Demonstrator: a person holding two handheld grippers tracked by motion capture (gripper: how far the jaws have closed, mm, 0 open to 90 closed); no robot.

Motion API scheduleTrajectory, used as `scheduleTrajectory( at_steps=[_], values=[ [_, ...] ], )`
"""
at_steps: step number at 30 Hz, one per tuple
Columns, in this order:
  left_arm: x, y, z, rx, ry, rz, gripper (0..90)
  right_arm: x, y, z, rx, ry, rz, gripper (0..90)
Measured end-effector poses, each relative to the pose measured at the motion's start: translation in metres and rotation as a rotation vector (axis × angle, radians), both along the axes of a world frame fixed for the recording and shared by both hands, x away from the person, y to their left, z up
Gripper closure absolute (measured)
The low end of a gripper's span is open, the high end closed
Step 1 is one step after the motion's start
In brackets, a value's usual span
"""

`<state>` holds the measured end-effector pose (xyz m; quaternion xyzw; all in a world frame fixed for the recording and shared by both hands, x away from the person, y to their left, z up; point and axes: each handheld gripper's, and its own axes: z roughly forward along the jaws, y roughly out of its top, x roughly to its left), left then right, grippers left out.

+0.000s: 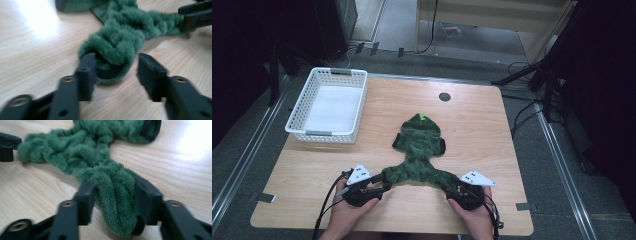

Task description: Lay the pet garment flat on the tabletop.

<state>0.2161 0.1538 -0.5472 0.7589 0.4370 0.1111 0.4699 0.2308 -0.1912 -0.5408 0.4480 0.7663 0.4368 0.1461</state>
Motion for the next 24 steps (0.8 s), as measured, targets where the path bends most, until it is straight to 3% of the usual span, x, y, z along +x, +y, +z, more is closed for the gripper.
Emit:
scheduleTrajectory(
  at_steps=[4,7,11,14,20,24],
  values=[
    [-0.004,0.015,0.005,-0.039,-0.044,0.053,27.7,-0.002,-0.01,0.01,0.018,-0.057,-0.036,33.3],
    [-0.006,0.029,0.008,-0.064,-0.054,0.089,13.3,-0.003,-0.019,0.016,0.039,-0.082,-0.07,18.7],
    [-0.008,0.053,0.01,-0.11,-0.064,0.084,0.8,-0.003,-0.031,0.022,0.059,-0.093,-0.113,1.3],
    [-0.008,0.073,0.011,-0.132,-0.066,0.127,0.7,-0.003,-0.039,0.025,0.083,-0.093,-0.114,0.0],
    [-0.012,0.105,0.011,-0.106,-0.08,0.206,0.6,-0.003,-0.049,0.026,0.046,-0.103,-0.145,0.0],
    [-0.015,0.123,0.01,-0.099,-0.084,0.249,0.6,-0.002,-0.056,0.024,0.053,-0.094,-0.168,0.0]
  ],
)
